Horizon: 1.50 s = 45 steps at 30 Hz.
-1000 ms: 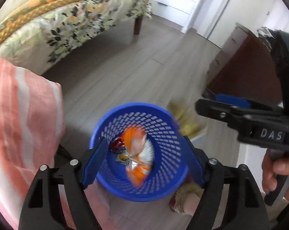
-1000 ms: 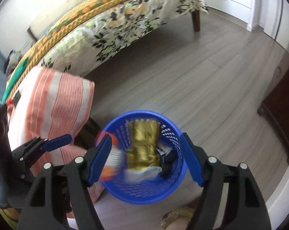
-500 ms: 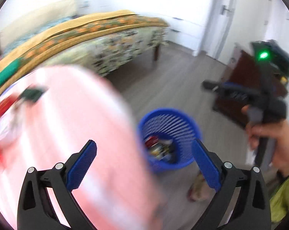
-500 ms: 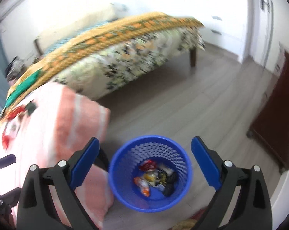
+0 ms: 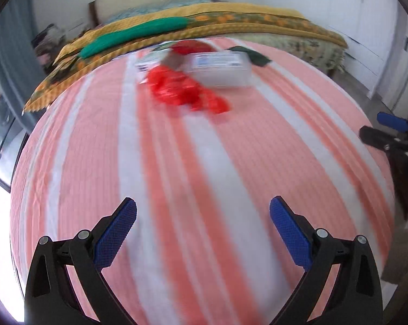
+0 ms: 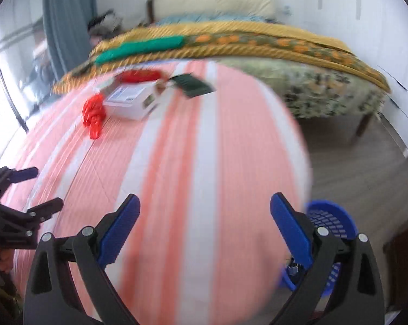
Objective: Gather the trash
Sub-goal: 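Move both open tools back over the bed, then grasp the red plastic bag with the left tool while the right tool grasps the clear plastic box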
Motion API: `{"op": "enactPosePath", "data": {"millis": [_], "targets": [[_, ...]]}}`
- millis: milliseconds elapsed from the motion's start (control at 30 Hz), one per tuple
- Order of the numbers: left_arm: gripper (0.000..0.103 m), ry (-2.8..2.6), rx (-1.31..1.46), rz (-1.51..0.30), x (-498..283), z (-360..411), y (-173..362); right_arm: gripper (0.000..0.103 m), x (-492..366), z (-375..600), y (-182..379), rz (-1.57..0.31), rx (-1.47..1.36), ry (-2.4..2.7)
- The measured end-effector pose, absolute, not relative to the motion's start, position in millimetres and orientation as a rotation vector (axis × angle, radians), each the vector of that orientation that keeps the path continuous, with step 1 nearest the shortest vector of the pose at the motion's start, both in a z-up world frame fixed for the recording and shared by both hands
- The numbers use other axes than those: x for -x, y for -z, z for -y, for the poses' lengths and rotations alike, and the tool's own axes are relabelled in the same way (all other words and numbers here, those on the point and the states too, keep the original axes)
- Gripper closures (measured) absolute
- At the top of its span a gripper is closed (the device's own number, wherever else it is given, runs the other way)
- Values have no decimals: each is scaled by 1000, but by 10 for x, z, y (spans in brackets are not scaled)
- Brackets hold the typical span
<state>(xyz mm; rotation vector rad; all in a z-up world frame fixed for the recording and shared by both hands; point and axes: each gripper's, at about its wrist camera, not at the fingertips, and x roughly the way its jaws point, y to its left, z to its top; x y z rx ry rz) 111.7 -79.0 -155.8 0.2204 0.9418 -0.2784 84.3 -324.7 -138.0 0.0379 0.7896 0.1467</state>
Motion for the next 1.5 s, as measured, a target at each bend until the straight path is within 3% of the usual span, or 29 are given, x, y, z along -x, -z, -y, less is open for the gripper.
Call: {"op": "enactPosePath", "data": {"millis": [167, 400, 633, 933, 1233, 1300, 1400, 1500], "targets": [[5, 262, -170, -947, -1251, 508, 1506, 7, -1262, 2794, 1636, -880, 55, -194], [5, 298, -139, -901, -1802, 736, 1231, 5, -1284, 2798, 1657, -855, 15, -189], [5, 178, -148, -949, -2548, 1017, 1513, 5, -1295, 2796, 1666, -855, 11, -191], [5, 180, -63, -967, -2383, 312, 1533, 5, -1294, 2791, 1667, -855, 12, -189], [6, 287, -163, -968, -2628, 665, 1607, 5, -1299, 2795, 1665, -855, 13, -189], [17, 314, -144, -976, -2661, 700, 1612, 5, -1299, 2796, 1665, -855, 13, -190], [54, 348, -162, -971, -2614, 726, 1601, 5, -1299, 2798, 1664, -855, 13, -190], [59, 394, -143, -986, -2471, 636, 1550, 5, -1300, 2797, 1664, -855, 14, -190]]}}
